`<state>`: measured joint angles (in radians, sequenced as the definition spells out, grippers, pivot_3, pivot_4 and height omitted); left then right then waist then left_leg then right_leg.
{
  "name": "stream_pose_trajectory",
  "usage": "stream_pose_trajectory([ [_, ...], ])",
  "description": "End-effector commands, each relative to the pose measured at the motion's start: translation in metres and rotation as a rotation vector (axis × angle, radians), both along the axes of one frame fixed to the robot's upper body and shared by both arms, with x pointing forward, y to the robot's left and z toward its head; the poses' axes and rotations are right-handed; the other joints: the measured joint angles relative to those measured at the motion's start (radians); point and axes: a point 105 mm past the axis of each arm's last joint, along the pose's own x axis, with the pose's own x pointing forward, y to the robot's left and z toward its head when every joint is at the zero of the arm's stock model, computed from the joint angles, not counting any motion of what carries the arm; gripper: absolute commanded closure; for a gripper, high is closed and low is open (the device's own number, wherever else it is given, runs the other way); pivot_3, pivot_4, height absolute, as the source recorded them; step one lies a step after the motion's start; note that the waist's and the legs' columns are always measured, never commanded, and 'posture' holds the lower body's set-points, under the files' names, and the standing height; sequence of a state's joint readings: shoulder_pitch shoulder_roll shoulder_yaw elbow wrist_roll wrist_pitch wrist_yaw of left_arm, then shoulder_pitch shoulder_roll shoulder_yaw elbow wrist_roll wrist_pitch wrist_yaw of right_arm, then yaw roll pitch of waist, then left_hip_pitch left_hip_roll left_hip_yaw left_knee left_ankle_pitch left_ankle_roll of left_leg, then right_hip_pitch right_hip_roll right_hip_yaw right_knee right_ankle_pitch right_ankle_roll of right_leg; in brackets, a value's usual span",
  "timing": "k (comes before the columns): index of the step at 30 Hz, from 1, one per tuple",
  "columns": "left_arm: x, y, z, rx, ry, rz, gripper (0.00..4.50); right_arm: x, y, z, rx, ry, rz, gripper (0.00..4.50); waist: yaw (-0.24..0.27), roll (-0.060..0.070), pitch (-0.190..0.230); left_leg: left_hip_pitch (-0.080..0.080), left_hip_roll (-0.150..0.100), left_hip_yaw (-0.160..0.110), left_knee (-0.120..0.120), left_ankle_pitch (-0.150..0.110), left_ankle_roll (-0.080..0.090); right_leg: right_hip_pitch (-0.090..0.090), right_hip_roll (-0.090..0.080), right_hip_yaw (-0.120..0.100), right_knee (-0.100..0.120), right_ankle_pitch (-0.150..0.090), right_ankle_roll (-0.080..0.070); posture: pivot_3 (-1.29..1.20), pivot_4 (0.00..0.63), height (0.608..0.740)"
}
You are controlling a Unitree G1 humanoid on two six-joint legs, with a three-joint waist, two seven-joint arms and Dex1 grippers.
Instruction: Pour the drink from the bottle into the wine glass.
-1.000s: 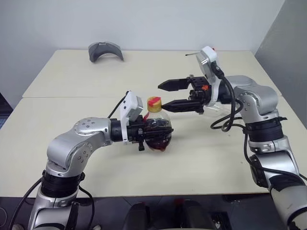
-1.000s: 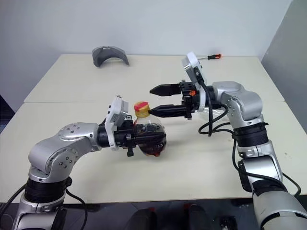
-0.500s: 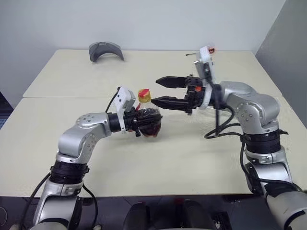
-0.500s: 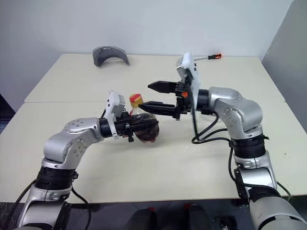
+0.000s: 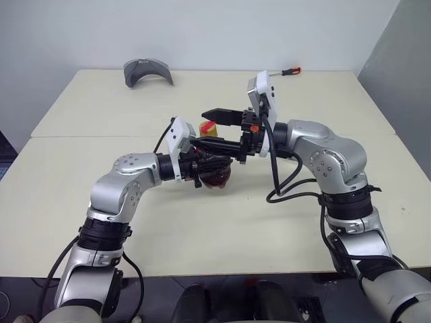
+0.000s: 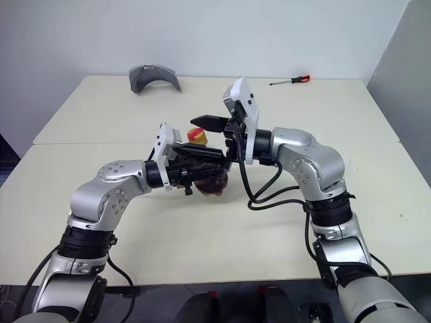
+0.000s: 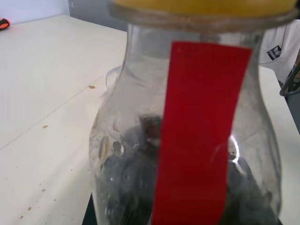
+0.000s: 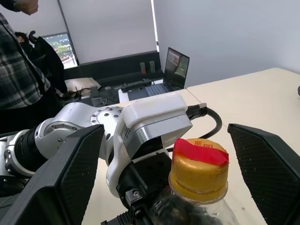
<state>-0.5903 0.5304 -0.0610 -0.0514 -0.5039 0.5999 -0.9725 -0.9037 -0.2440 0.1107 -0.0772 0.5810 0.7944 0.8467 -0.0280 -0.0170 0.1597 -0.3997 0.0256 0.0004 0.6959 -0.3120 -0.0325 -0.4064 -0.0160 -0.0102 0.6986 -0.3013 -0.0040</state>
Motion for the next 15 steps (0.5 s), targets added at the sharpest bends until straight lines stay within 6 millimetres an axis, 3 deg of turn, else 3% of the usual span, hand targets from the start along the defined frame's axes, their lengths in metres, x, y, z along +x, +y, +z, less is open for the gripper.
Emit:
stream_pose_trajectory([
  [1,-0.007,-0.001,0.015,-0.007,-0.072,-0.027,3.36,-0.003,0.001,0.017,0.037,-0.045,0.016,0.00,0.000,0.000,0.000,0.000,0.000,0.000,0.000,0.000,0.000,0.000,0.000,0.000,0.000,0.000,0.000,0.00,0.150,0.740],
  [7,-0.009,-0.002,0.017,-0.006,-0.080,-0.028,3.36,0.005,0.001,0.011,0.000,-0.064,-0.001,0.00,0.000,0.000,0.000,0.000,0.000,0.000,0.000,0.000,0.000,0.000,0.000,0.000,0.000,0.000,0.000,0.00,0.150,0.740],
  [10,-0.009,-0.002,0.018,-0.008,-0.081,-0.029,3.36,0.012,-0.001,0.007,-0.007,-0.054,-0.015,0.62,0.000,0.000,0.000,0.000,0.000,0.000,0.000,0.000,0.000,0.000,0.000,0.000,0.000,0.000,0.000,0.00,0.150,0.740],
  [15,-0.008,-0.002,0.019,-0.009,-0.082,-0.026,3.36,0.014,-0.003,0.006,-0.017,-0.059,-0.010,2.31,-0.001,0.000,0.000,0.000,0.000,0.000,0.000,0.000,0.000,0.000,0.000,0.000,0.000,0.000,0.000,0.00,0.150,0.740],
])
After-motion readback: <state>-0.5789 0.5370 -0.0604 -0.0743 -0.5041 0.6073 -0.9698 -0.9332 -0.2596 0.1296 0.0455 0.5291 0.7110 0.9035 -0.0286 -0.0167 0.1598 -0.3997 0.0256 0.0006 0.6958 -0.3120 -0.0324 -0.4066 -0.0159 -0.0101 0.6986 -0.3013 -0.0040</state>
